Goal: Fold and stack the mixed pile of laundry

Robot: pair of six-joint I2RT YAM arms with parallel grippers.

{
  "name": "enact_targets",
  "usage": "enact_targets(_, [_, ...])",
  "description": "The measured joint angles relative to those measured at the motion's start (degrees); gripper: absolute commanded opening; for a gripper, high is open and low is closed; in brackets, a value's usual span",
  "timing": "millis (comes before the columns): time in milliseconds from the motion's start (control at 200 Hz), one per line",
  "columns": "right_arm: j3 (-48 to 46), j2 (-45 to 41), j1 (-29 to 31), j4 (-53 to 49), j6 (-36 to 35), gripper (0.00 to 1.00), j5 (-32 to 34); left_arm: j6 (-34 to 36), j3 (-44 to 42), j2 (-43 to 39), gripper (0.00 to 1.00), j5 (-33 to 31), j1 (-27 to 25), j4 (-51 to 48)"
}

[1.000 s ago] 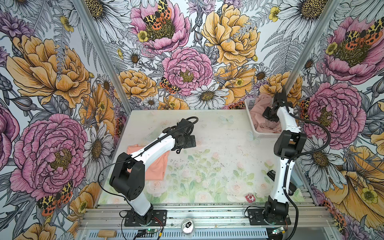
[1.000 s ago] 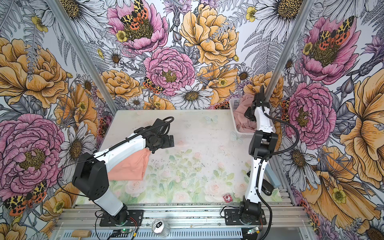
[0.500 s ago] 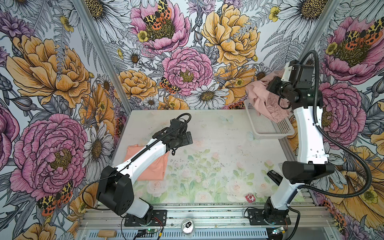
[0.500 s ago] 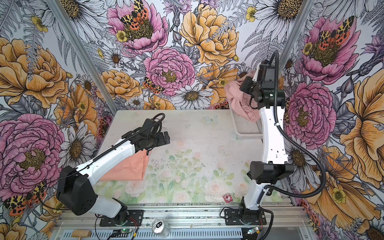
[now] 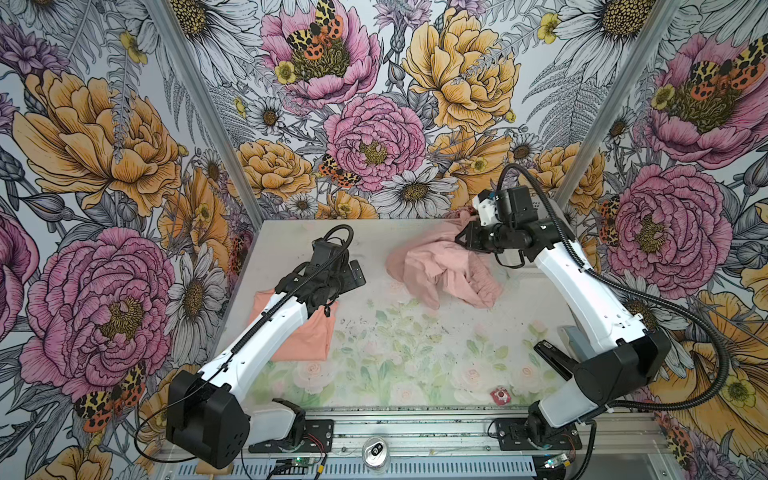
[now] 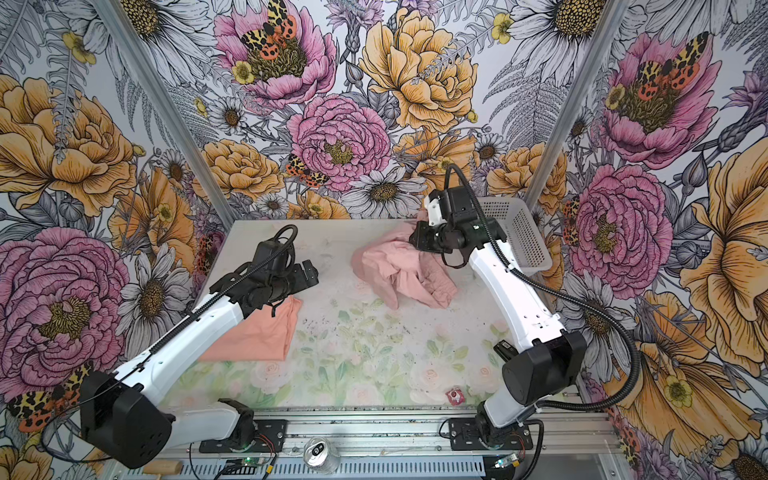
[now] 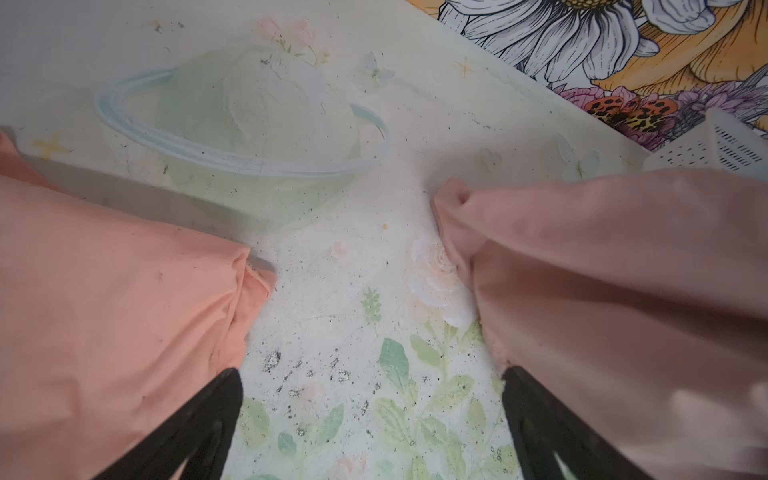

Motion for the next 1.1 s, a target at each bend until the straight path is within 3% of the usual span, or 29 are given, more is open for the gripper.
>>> enact_targets(240, [-11.8,-3.7,-2.4,0.5,1.4,0.61,5.6,0.0,0.4,2.6,0.99,0.0,-1.8,0.1])
enact_targets(530, [-27.5,-4.5,-2.3,5.6,2.4,0.67,6.9,0.0,3.1,8.5,0.99,0.0,-5.9,0.3])
enact_targets(681, [-30.6,-3.2,-2.4,10.2,2.4,0.71,7.3,0.3,4.5,11.1,0.99,0.2,-8.2,0.4])
enact_targets(816, [-31.4,-1.1,-3.5,16.3,2.2,0.68,7.0,0.5,4.6,12.0,0.99,0.5,-10.6,0.5])
enact_targets(931, [-31.5,1.3,-5.0,21.2,2.1,0.49,6.3,0.4,4.6,12.0,0.99,0.8,-11.9,0.5])
enact_targets(1101, [-31.4,3.1,-6.3,24.9,1.9,0.05,4.3,0.4,4.5,12.0,0.99,0.9,-12.0,0.6])
